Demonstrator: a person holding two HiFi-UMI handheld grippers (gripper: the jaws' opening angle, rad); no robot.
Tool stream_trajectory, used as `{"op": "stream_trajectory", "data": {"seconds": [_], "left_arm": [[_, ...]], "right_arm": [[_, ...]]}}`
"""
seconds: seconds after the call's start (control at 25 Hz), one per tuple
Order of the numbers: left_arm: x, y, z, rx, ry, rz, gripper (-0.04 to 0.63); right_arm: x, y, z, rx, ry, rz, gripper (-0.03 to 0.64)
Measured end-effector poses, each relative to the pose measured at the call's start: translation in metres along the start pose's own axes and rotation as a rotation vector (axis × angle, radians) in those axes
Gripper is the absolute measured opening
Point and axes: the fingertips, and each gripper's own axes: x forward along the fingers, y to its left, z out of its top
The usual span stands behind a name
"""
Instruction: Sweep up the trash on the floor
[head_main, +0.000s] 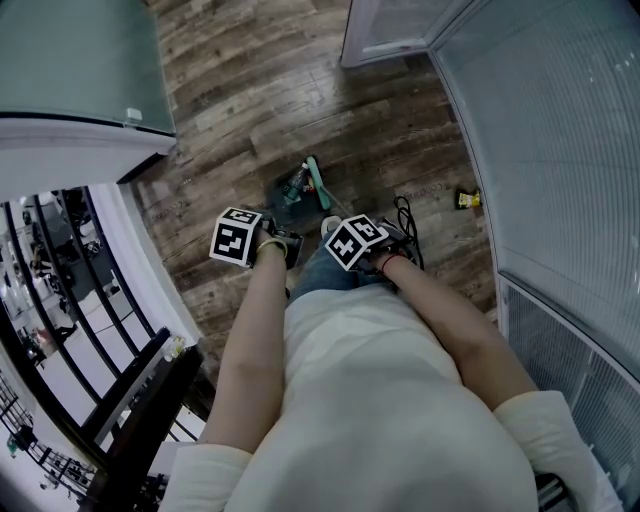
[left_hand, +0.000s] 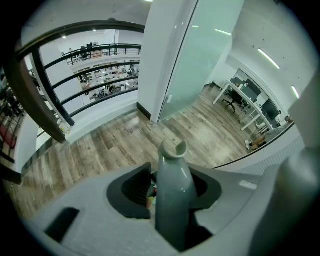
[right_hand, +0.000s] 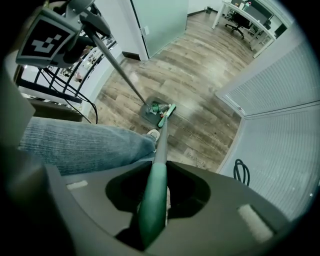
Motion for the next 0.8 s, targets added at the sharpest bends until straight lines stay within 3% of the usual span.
{"op": "stream_trajectory", "data": {"seconds": [0.4, 0.6, 0.8], "left_arm": [[0.001, 0.002, 0.001, 0.002, 0.006, -0.004, 0.147], [0.002, 0.004, 0.003, 0.001, 0.013, -0.006, 0.147], [0.003, 0.008, 0.004, 0.002, 0.019, -0.009, 0.147]], "right_arm": [[-0.009, 0.006, -0.007, 0.038, -0.015, 0.065, 0.097], [-0.018, 0.004, -0.011, 0.135, -0.048, 0.139, 0.098], [-0.023, -0.004, -0.02, 0.158, -0.061, 0.135, 0.098]]}}
